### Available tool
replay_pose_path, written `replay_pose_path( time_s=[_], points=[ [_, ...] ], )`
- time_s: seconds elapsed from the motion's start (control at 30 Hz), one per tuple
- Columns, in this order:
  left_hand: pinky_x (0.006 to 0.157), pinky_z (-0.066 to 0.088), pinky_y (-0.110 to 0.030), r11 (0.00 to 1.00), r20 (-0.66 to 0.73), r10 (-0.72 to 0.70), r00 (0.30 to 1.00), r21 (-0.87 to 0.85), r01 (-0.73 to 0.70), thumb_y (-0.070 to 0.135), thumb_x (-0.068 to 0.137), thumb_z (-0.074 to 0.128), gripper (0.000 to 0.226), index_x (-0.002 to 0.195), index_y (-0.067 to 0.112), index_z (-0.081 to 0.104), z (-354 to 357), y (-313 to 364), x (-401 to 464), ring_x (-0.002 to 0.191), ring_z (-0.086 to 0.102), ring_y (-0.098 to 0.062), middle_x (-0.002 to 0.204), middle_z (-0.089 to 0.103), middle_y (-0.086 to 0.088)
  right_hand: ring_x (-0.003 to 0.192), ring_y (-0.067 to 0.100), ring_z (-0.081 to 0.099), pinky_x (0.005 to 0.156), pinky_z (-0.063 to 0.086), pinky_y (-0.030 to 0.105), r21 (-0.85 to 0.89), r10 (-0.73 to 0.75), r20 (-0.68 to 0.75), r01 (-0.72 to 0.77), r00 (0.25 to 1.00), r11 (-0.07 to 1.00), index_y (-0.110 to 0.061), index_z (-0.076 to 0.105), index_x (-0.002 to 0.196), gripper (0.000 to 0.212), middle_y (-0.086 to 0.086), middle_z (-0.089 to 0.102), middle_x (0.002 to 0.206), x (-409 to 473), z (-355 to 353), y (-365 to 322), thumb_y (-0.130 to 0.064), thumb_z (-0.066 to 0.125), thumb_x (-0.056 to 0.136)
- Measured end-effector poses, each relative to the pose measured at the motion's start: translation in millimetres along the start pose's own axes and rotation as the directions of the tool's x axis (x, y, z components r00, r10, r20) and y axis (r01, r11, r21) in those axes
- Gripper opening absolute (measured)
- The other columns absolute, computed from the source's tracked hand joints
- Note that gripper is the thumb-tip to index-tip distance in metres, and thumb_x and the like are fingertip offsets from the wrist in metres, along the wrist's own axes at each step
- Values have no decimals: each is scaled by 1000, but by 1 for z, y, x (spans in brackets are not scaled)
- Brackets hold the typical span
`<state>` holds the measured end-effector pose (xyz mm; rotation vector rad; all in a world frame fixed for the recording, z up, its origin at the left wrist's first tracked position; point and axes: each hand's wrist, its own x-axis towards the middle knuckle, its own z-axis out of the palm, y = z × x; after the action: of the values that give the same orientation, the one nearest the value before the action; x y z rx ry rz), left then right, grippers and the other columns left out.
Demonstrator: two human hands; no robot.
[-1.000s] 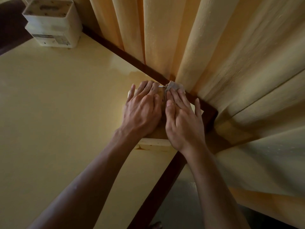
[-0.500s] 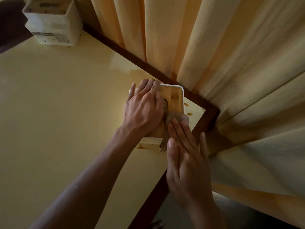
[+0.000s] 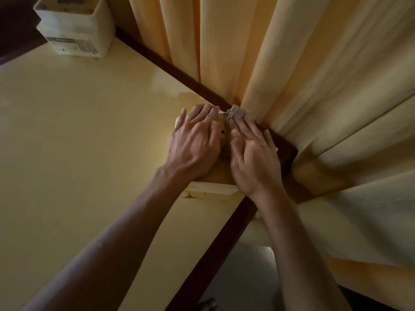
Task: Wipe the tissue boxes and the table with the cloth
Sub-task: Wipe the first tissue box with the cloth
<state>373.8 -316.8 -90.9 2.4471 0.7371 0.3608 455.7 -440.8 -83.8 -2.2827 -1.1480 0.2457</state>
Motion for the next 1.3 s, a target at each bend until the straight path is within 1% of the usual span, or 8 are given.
replay_pose_path(
  time_s=[0.1,0.2,0.33,0.53,0.73,0.97,1.13,1.3],
  points=[
    [127,-4,-37,999,88,0,996,-47,4,44,101,10,67,161,18,24,-5,-3,-2,155,-3,-7,169,16,2,137,-6,46,116,41,29,279,51,-68,-30,996,960,-19,57,144,46,-6,58,146,3,-9,-11,-38,30,112],
    [126,-6,-30,988,13,-69,998,-134,71,43,105,16,62,162,18,15,-13,4,-17,154,-9,-6,169,5,2,94,-9,66,73,50,5,421,124,-215,-23,969,907,-8,71,124,37,-1,75,106,20,-23,-7,-30,44,110],
    [128,5,-36,916,-64,-339,939,-251,314,45,103,15,66,161,15,17,-7,31,-59,156,1,-12,169,12,-3,100,-10,64,91,53,12,294,32,-188,25,982,955,-12,73,124,28,-1,74,119,49,-24,17,-25,62,102],
    [125,-8,-30,873,-77,-441,894,-267,408,50,108,12,64,162,19,1,20,43,-82,154,-11,-6,170,0,1,106,0,69,95,56,21,351,72,-194,0,978,936,-9,74,120,25,-1,76,115,51,-10,32,-17,70,97],
    [121,-18,-26,947,-123,-302,945,-150,283,49,101,2,68,162,20,10,11,18,-67,152,-17,-3,169,-1,5,114,9,68,98,56,25,298,96,-202,-32,975,954,-8,71,126,28,3,74,122,34,-14,32,-16,65,100],
    [125,-10,-33,993,-47,-86,995,-81,82,49,103,3,66,148,33,49,-23,-30,-30,155,-4,-6,169,13,1,105,2,63,85,45,1,228,46,-169,-6,985,974,-10,72,126,29,1,74,117,-8,-22,35,-19,66,99],
    [123,-7,-34,998,2,54,999,-25,-54,50,103,7,62,150,35,45,-30,-42,-7,155,-2,-6,169,14,3,92,-3,62,80,47,3,232,-30,-176,71,984,970,-13,72,125,28,-3,71,108,-30,-21,34,-21,68,98],
    [126,-1,-40,999,-140,-27,990,35,32,50,107,11,60,157,26,32,-37,-34,1,155,5,-9,168,18,2,104,14,61,89,56,39,180,-4,-186,38,983,983,-21,70,130,36,-2,64,112,-27,-17,38,-34,69,96]
  ],
)
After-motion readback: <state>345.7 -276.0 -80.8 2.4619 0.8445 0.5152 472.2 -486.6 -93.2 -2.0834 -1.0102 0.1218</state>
